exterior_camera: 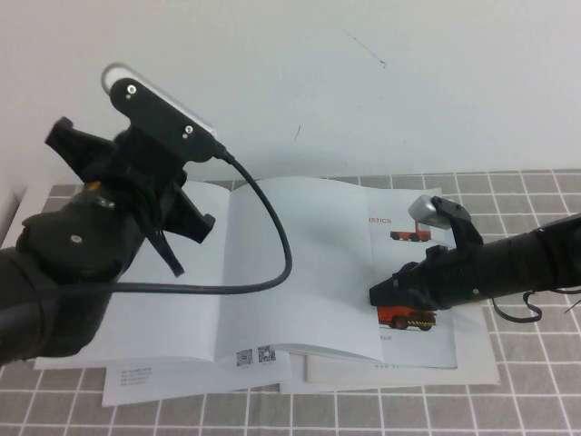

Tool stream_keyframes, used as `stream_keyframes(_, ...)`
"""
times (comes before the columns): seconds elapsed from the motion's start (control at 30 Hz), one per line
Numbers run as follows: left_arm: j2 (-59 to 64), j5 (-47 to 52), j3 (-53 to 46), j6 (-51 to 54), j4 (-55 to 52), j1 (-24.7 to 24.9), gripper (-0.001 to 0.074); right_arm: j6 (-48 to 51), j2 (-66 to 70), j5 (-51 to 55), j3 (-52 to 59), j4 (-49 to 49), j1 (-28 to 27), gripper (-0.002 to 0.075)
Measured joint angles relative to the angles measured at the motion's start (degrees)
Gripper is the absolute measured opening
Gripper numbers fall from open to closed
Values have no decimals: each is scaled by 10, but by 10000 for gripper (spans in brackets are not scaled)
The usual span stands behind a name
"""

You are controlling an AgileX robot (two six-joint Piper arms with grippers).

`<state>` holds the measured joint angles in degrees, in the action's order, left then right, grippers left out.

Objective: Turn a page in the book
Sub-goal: Open the closed book

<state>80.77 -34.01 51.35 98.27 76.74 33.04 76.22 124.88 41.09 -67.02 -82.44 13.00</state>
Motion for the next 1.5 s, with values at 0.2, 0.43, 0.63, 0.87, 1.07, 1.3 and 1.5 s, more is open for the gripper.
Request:
stream_keyframes(0.2,81,242,-1,-60,8,-123,13,0,0,3,0,0,0,-3)
stream_keyframes(0.43,166,409,-1,-127,10,-247,1,0,1,6,0,0,0,-3)
stream_keyframes(0.63,230,476,-1,-142,9,-267,0,0,1,8,0,0,0,-3)
stream_keyframes(0.87,266,515,6,-142,15,-267,-1,-2,-6,10,1,4,0,-3)
stream_keyframes(1.07,260,518,6,-142,16,-266,-2,-3,-60,4,7,23,1,-3)
stream_keyframes(1.3,157,547,0,-149,8,-265,-2,-2,-187,-12,8,38,2,-3)
stream_keyframes(1.5,-2,564,0,-185,-2,-265,-2,-1,-318,-52,8,103,2,-3)
